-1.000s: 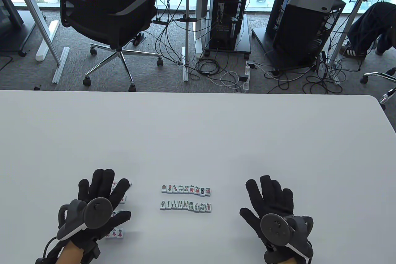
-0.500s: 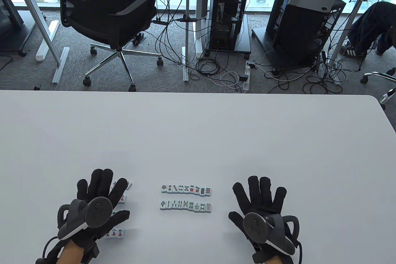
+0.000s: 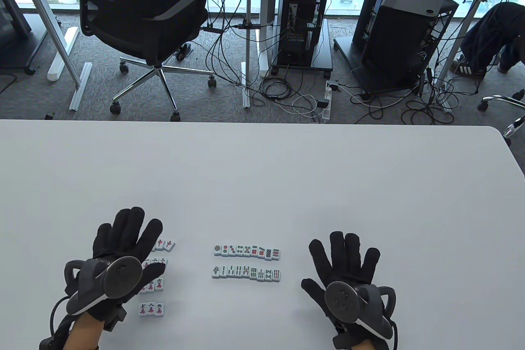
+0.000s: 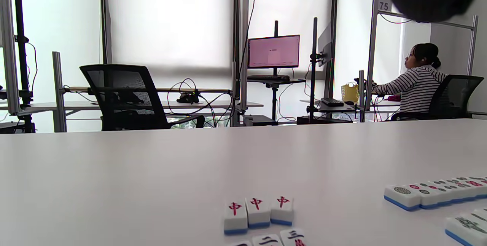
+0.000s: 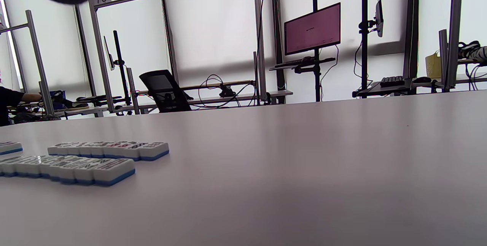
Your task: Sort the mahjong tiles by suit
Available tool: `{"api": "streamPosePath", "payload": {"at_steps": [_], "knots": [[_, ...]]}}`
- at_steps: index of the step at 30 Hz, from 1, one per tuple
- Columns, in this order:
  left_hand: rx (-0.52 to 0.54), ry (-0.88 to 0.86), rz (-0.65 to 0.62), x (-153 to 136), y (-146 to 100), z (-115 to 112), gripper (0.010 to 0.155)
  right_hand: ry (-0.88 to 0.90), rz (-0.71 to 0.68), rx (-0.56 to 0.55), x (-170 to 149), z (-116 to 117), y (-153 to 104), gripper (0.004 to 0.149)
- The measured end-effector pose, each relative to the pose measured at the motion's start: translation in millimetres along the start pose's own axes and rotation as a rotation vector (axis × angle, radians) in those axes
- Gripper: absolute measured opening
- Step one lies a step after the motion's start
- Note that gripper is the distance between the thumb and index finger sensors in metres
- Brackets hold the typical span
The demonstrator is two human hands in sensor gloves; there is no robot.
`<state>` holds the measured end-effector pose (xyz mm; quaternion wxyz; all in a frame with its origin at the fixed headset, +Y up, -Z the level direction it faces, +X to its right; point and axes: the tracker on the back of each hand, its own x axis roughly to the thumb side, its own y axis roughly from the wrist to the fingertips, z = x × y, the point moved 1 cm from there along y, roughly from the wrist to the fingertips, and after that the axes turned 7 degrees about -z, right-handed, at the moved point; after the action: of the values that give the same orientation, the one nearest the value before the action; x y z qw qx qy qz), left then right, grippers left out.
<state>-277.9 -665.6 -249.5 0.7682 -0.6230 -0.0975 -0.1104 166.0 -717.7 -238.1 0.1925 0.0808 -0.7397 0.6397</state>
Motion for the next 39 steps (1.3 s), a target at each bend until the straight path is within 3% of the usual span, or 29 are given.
{"api": "streamPosePath", "payload": {"at_steps": [3,7,15,23,29,39], "knots": [[-0.033,0.176,0.002,-6.6,16.1,8.3,0.085,0.019,-0.006,-0.011,0.3,-0.6,0.2,0.078],[-0.121,0.320,-0.023,-7.6,34.6,-2.4,0.082,0.034,-0.011,-0.009,0.1,-0.5,0.2,0.078],[-0.398,0.404,-0.098,3.9,51.5,-59.7,0.062,0.077,-0.025,-0.026,-0.2,-2.9,-1.3,0.078],[-0.570,0.413,-0.096,9.7,50.5,-96.9,0.061,0.111,-0.031,-0.035,-0.6,-3.6,-1.4,0.079],[-0.604,0.424,-0.088,10.0,48.2,-113.5,0.063,0.119,-0.029,-0.040,-0.4,-4.1,-1.3,0.079],[-0.583,0.394,-0.072,10.7,43.9,-106.1,0.061,0.128,-0.025,-0.054,-0.6,-5.7,-1.3,0.079]]}}
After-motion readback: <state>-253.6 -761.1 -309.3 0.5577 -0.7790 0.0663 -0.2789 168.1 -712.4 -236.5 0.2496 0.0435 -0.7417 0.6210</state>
